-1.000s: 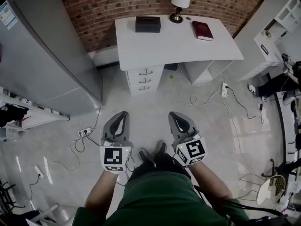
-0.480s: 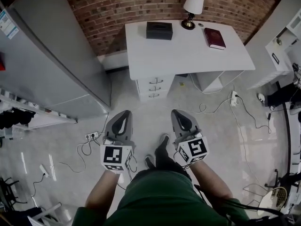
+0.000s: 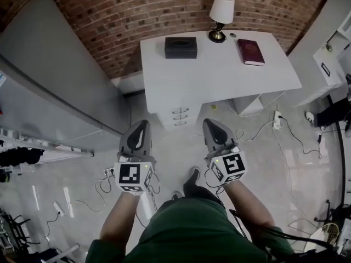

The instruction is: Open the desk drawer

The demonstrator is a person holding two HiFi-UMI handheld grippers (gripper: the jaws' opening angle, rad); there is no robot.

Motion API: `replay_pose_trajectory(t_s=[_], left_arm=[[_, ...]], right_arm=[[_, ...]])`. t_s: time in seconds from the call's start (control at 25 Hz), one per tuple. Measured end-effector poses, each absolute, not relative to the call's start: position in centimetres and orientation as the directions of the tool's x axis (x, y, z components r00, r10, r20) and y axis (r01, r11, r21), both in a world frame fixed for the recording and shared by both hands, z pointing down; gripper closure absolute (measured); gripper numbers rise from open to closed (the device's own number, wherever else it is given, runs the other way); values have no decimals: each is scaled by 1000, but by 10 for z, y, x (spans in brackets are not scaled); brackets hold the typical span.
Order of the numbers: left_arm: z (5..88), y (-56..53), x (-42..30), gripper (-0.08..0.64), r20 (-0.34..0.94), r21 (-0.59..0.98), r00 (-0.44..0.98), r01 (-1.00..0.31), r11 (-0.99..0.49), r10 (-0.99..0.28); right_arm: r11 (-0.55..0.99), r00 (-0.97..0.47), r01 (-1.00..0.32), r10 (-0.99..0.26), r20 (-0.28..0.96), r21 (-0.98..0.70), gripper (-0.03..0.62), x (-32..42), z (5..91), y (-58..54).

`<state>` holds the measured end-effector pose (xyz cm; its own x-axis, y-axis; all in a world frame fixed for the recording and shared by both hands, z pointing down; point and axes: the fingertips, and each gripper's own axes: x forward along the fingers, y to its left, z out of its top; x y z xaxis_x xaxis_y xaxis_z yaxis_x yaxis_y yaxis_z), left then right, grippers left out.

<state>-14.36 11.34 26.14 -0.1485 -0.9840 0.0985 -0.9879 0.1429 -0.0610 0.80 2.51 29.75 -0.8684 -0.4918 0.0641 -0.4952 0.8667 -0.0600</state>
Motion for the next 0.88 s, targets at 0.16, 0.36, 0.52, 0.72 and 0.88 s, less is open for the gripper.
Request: replay_pose_trajectory(t_s=[0.16,0.36,0.52,0.72,0.88], left_arm=[[247,69,-156,549,77,-82,-150,-986,144,-986],[231,20,-165,549,43,-103,-158,-983,153,-987],[229,-9,-166,549,32,-100,-155,-983,151,-987],[238,-34,-176,549,58,-101,-132,-987,126,-990],[266,-56,-176,549,106,-87,-64,-995,55,-992]], right_arm=[[863,-864,-503,-503,30,-41,591,-1,281,-22],[850,-851,-525,-526,-15,-43,591,-6,265,-74],[841,-842,-538,-540,-20,-57,591,-4,267,-101],[816,-819,-571,-574,-6,-94,591,-1,279,-124],[767,-777,-624,-630,13,-149,591,2,302,-134]])
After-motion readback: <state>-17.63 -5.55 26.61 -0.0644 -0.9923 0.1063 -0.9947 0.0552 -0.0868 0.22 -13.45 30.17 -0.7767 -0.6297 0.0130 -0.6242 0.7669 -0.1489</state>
